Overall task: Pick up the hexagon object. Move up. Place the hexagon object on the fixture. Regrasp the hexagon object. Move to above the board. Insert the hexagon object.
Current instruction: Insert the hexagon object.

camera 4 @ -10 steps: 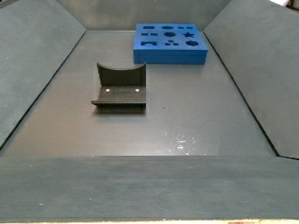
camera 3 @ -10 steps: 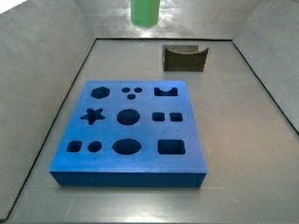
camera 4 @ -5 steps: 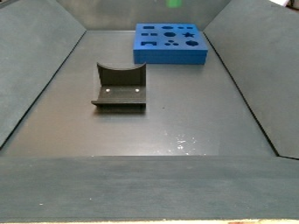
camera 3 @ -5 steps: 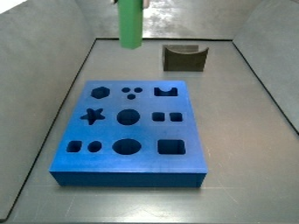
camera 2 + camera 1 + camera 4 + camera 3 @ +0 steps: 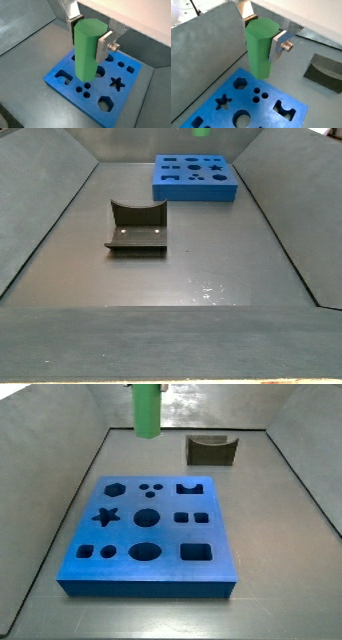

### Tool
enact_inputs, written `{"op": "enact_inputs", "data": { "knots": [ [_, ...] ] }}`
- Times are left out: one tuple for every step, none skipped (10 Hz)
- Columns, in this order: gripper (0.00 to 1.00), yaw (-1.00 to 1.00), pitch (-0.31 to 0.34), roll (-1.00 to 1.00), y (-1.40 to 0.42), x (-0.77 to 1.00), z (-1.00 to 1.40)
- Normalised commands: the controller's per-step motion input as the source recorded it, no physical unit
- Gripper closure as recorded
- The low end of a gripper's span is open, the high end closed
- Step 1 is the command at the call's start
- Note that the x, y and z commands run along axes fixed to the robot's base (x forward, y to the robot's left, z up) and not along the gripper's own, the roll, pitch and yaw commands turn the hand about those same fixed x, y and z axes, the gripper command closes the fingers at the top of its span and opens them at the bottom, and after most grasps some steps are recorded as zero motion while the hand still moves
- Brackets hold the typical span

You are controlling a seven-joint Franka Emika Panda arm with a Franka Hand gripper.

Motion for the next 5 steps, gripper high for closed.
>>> {"op": "enact_inputs", "data": {
  "knots": [
    [1.0, 0.0, 0.0, -0.01, 0.0, 0.0, 0.0],
    [1.0, 0.0, 0.0, 0.0, 0.0, -0.03, 0.0],
    [1.0, -0.22, 0.0, 0.03, 0.01, -0.21, -0.07],
    [1.0, -0.92, 0.0, 0.04, 0.0, -0.21, -0.21],
    [1.0, -0.86, -0.037, 0.0, 0.03, -0.35, -0.39]
  ]
}}
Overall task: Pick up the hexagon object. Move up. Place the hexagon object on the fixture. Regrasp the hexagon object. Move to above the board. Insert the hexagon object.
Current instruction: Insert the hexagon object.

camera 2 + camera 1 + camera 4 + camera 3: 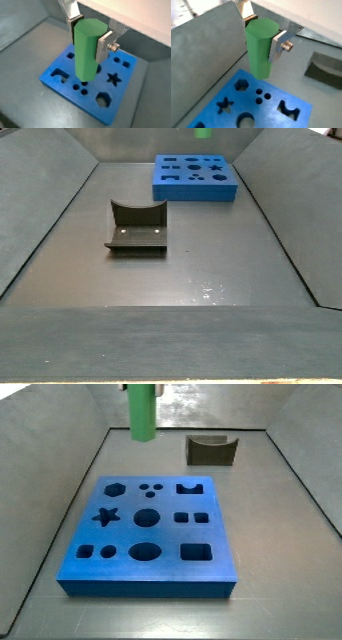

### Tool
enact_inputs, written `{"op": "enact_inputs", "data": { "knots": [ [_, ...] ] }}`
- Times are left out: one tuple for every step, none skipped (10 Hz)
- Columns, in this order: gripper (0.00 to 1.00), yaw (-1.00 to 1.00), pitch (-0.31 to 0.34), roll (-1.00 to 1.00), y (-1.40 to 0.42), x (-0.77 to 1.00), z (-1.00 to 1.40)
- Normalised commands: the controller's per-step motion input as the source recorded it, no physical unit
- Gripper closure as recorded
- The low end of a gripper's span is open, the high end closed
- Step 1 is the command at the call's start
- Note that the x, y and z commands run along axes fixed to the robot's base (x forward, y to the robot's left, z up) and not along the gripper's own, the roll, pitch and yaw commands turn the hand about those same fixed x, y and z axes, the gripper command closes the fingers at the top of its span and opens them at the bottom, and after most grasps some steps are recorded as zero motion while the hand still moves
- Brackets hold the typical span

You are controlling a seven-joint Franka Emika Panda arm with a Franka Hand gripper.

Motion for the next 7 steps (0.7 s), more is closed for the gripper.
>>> {"op": "enact_inputs", "data": {
  "knots": [
    [1.0, -0.25, -0.174, -0.15, 0.0, -0.35, -0.27],
    [1.0, 0.0, 0.0, 0.0, 0.0, 0.0, -0.1],
    [1.0, 0.02, -0.237, -0.04, 0.0, -0.27, -0.94],
    [1.0, 0.0, -0.109, 0.0, 0.0, -0.19, -0.75],
    [1.0, 0.0, 0.0, -0.01, -0.03, 0.05, -0.11],
    [1.0, -0.2, -0.077, -0.21, -0.15, -0.43, -0.95],
    [1.0, -0.39, -0.091, -0.27, -0.2, -0.64, -0.91]
  ]
}}
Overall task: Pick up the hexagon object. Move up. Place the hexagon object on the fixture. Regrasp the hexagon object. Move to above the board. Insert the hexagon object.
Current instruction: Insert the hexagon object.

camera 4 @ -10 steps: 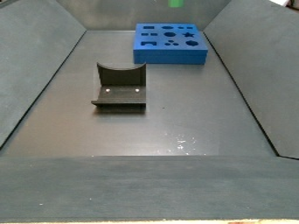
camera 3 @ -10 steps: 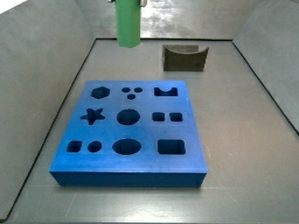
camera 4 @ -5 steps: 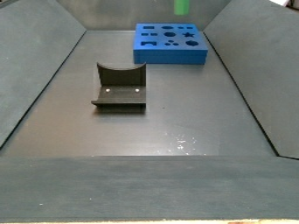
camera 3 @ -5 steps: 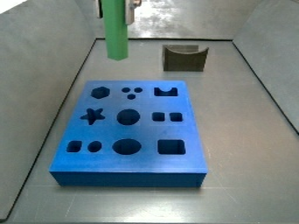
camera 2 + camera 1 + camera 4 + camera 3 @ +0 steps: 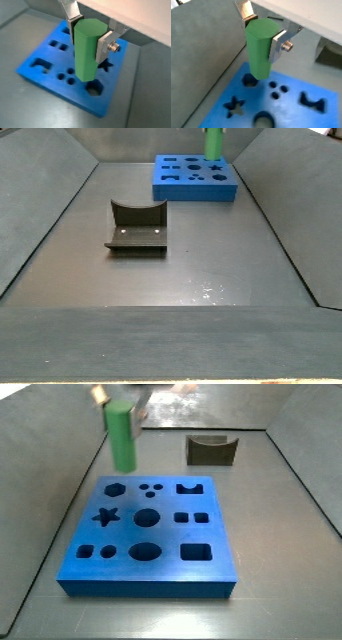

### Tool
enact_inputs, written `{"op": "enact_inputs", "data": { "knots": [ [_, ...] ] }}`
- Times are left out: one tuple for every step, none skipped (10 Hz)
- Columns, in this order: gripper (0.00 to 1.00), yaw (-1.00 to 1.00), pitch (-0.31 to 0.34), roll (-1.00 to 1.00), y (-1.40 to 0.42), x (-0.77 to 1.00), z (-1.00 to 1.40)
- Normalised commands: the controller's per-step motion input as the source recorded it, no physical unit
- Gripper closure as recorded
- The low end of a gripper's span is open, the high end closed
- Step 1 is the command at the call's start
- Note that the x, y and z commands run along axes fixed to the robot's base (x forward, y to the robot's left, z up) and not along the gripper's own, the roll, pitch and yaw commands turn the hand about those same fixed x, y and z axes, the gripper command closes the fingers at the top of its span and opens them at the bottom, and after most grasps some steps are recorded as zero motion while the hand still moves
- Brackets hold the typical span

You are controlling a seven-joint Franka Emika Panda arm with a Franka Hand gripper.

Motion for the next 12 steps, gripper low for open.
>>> {"op": "enact_inputs", "data": {
  "knots": [
    [1.0, -0.33, -0.04, -0.36, -0.12, -0.58, -0.79],
    [1.0, 0.01, 0.0, 0.0, 0.0, -0.01, 0.0],
    [1.0, 0.0, 0.0, -0.03, 0.09, -0.01, -0.17],
    [1.0, -0.09, 0.0, -0.19, 0.25, -0.26, -0.57],
    [1.0, 0.0, 0.0, -0.16, 0.0, 0.0, 0.0],
    [1.0, 0.0, 0.0, 0.0, 0.0, 0.0, -0.06],
    [1.0, -0.11, 0.0, 0.0, 0.0, -0.03, -0.25],
    [1.0, -0.32, 0.0, 0.0, 0.0, 0.0, -0.2],
    [1.0, 0.0, 0.0, 0.0, 0.0, 0.04, -0.02],
    [1.0, -0.37, 0.017, 0.0, 0.05, 0.34, -0.21],
    [1.0, -0.22, 0.0, 0.0, 0.0, 0.2, -0.01],
    [1.0, -0.03, 0.014, 0.0, 0.03, 0.0, -0.01]
  ]
}}
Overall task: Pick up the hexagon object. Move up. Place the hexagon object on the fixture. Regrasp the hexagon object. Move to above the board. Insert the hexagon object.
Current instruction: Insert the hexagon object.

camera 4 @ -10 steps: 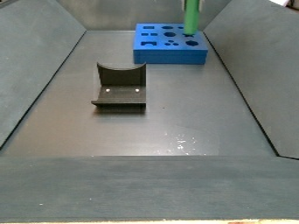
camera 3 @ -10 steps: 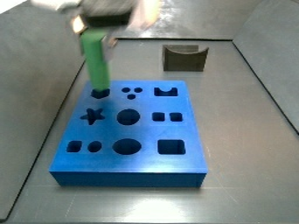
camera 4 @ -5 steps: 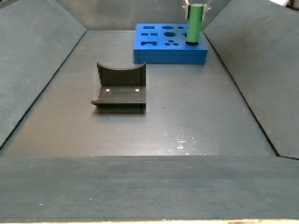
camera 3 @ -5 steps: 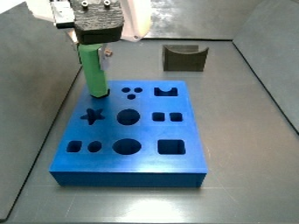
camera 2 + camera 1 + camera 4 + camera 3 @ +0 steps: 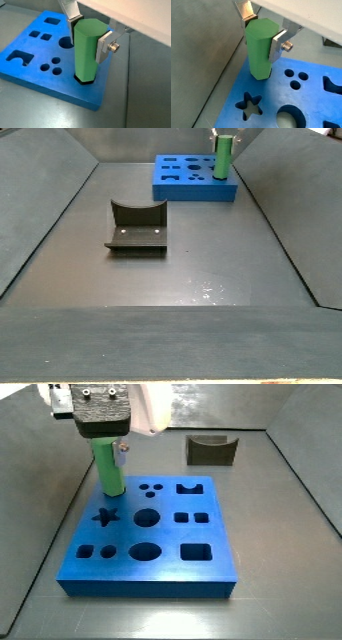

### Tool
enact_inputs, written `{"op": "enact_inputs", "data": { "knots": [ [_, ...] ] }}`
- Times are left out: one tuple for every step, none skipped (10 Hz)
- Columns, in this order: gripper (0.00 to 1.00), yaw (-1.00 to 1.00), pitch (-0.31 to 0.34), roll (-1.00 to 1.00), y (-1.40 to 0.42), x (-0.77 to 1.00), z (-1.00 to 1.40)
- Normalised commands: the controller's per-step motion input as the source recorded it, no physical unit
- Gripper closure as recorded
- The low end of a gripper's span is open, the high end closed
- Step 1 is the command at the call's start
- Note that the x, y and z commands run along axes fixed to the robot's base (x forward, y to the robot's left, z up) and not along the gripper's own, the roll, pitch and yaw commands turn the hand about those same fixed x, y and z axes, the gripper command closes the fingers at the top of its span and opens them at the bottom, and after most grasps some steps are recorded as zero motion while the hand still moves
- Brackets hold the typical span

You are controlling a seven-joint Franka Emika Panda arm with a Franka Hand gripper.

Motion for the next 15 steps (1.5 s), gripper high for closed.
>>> {"op": "enact_inputs", "data": {
  "knots": [
    [1.0, -0.26, 0.117, 0.0, 0.16, 0.25, -0.09],
    [1.0, -0.14, 0.06, 0.0, 0.08, 0.1, 0.0],
    [1.0, 0.0, 0.009, 0.0, 0.0, 0.0, 0.0],
    [1.0, 0.0, 0.0, 0.03, 0.0, -0.05, -0.05],
    [1.0, -0.11, 0.0, 0.09, 0.0, -0.1, -0.25],
    [1.0, 0.0, 0.0, 0.0, 0.0, 0.0, -0.03],
    [1.0, 0.0, 0.0, 0.05, -0.26, 0.0, -0.19],
    [1.0, 0.05, 0.0, 0.0, -0.18, 0.11, -0.15],
    [1.0, 0.0, 0.014, 0.0, 0.0, 0.0, 0.0],
    [1.0, 0.0, 0.0, -0.02, 0.0, 0.03, -0.04],
    [1.0, -0.07, -0.154, -0.31, 0.1, 0.0, -0.45],
    [1.0, 0.0, 0.0, 0.0, 0.0, 0.0, -0.1],
    [1.0, -0.02, -0.18, -0.02, 0.0, -0.07, -0.67],
    [1.0, -0.04, -0.134, 0.0, 0.0, -0.13, -0.77],
    [1.0, 0.0, 0.0, 0.0, -0.01, 0.0, -0.09]
  ]
}}
